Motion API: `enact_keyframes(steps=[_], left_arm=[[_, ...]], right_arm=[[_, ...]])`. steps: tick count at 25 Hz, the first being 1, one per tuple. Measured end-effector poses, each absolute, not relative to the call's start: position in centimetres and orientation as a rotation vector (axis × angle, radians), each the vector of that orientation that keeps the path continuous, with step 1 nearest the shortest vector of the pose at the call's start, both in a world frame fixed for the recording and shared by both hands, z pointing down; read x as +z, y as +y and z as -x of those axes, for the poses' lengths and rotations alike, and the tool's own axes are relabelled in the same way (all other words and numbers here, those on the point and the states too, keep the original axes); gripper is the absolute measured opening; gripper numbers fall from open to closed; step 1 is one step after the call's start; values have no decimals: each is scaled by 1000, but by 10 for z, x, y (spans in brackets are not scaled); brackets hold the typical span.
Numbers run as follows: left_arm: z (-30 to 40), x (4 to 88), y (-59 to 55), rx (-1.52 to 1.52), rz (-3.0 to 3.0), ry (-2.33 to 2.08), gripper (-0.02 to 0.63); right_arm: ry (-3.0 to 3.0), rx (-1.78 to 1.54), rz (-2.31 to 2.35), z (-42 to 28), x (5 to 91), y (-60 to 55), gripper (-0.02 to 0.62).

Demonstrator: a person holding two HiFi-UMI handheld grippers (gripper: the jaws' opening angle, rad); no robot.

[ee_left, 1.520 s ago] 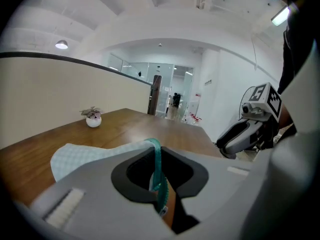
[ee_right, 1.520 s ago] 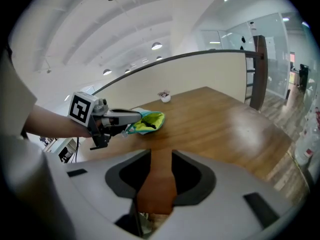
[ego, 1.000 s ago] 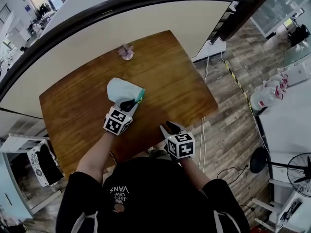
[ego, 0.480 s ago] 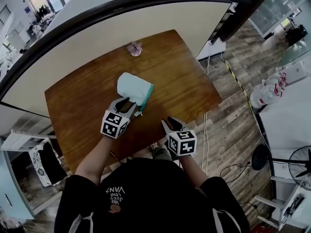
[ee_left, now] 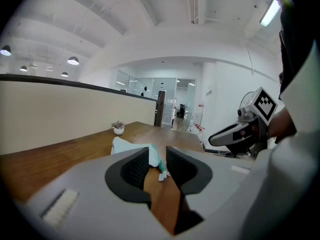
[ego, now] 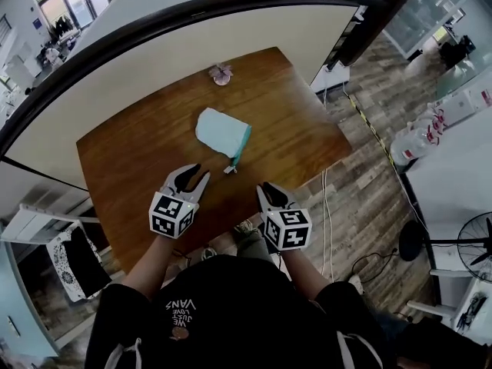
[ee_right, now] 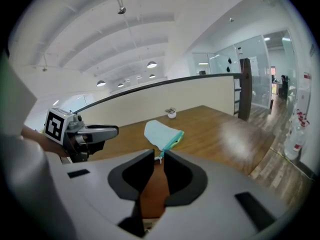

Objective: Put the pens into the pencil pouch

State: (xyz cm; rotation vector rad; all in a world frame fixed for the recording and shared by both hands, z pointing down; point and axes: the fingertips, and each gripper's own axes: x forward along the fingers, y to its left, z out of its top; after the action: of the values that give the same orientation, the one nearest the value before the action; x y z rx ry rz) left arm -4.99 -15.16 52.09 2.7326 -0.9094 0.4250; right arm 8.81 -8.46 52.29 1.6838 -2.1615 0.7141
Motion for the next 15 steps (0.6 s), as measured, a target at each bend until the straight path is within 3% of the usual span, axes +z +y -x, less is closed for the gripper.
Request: enact_keyframes(steps=[6, 15], left_arm=[[70, 513, -117, 382, -2750, -869, 52], [93, 514, -64, 400, -2755, -769, 12]], right_arm=[[-2153, 669, -1747, -69, 515, -62, 38], [-2152, 664, -1764, -40, 515, -25, 14]])
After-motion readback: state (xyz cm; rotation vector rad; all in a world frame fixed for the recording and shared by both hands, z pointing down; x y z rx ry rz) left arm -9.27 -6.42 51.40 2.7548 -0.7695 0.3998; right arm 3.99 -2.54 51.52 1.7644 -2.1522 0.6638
